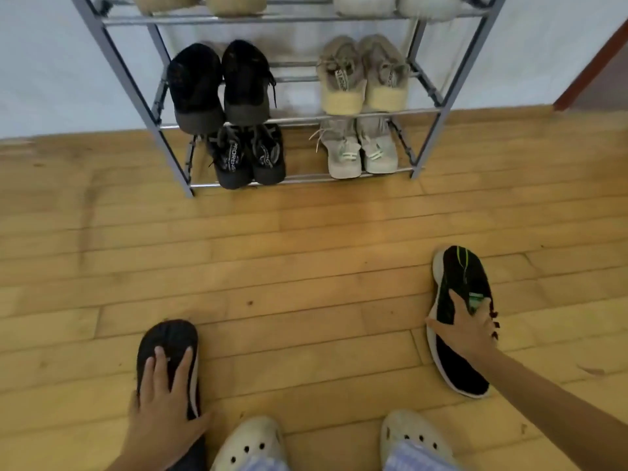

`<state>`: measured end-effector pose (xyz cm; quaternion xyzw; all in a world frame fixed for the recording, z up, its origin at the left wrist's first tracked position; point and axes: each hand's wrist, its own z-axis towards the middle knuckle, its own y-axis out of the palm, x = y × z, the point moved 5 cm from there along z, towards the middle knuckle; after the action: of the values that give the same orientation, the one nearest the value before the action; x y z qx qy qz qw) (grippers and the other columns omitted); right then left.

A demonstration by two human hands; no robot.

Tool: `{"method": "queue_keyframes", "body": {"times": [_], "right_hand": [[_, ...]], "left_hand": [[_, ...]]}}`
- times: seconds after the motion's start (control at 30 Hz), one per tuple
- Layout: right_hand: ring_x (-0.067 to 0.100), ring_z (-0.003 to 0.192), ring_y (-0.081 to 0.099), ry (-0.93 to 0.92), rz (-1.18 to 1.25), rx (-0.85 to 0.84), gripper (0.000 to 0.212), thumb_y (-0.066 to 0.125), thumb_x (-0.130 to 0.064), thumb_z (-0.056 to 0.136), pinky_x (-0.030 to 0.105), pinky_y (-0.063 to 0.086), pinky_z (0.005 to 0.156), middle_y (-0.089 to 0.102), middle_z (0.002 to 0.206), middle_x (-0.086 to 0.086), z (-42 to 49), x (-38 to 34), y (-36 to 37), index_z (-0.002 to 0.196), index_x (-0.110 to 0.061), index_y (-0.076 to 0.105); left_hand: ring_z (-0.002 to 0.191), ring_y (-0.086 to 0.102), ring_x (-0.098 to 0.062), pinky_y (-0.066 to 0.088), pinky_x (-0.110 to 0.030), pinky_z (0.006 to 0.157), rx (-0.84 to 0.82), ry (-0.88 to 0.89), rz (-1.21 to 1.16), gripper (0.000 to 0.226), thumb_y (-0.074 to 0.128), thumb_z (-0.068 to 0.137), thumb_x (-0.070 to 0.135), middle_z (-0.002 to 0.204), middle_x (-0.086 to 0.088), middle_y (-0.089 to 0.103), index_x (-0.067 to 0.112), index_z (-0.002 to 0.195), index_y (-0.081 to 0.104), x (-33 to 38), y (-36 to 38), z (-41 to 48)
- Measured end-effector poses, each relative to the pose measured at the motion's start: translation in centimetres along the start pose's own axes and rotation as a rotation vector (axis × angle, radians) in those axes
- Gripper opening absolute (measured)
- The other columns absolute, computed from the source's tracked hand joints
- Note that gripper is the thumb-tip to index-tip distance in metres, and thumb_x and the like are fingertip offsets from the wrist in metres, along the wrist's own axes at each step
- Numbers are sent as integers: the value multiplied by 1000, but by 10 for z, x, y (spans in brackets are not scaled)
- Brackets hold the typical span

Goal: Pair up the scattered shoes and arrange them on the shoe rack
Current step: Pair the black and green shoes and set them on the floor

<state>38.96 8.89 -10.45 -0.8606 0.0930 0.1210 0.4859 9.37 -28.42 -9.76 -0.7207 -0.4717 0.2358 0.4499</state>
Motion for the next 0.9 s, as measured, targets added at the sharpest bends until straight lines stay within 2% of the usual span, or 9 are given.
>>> {"method": "queue_keyframes", "body": {"times": [0.07,0.17,0.27,0.37,0.47,0.7,0.9], "right_hand": [[39,145,-3,19,-24,51,76,55,-49,88,55,10,116,-21,158,14,1,-4,5,149,-38,12],[38,145,-4,50,2,70,73,57,-44,87,57,7,115,-19,158,12,7,-2,9,147,-39,16],[39,142,5,76,88,88,76,66,-41,80,60,12,113,-8,158,12,14,2,6,142,-41,22],[41,139,12,85,65,121,76,67,-41,78,60,16,111,1,156,15,15,4,6,140,-40,23],[42,138,13,87,61,108,74,67,-39,77,62,18,109,4,154,18,14,-1,5,138,-39,24],[44,131,22,89,72,158,72,71,-40,73,64,26,104,18,147,20,9,-3,-2,135,-38,33],[43,126,27,77,79,221,71,73,-41,69,62,26,103,24,142,21,8,-3,-5,131,-35,39]], "left_hand": [[147,-11,-29,14,-42,119,25,12,2,100,49,81,66,158,-11,-21,29,149,-14,0,0,1],[148,-3,-30,16,-45,118,144,60,-83,95,58,82,54,160,-11,-9,25,152,1,-5,-1,1],[144,14,-38,24,-52,112,230,-59,-182,104,75,73,41,160,-13,5,22,152,11,-13,-3,1],[137,23,-44,30,-57,105,222,-232,-305,108,80,69,35,156,-16,13,25,151,10,-19,0,2],[133,27,-42,34,-57,102,225,-265,-312,107,82,67,33,151,-15,20,31,149,14,-25,1,5],[129,32,-44,36,-56,103,220,-245,-366,109,86,61,22,144,-14,27,29,148,20,-28,-8,11],[130,31,-40,37,-56,102,265,-155,-380,107,84,64,20,144,-14,27,30,148,19,-10,-24,24]]}}
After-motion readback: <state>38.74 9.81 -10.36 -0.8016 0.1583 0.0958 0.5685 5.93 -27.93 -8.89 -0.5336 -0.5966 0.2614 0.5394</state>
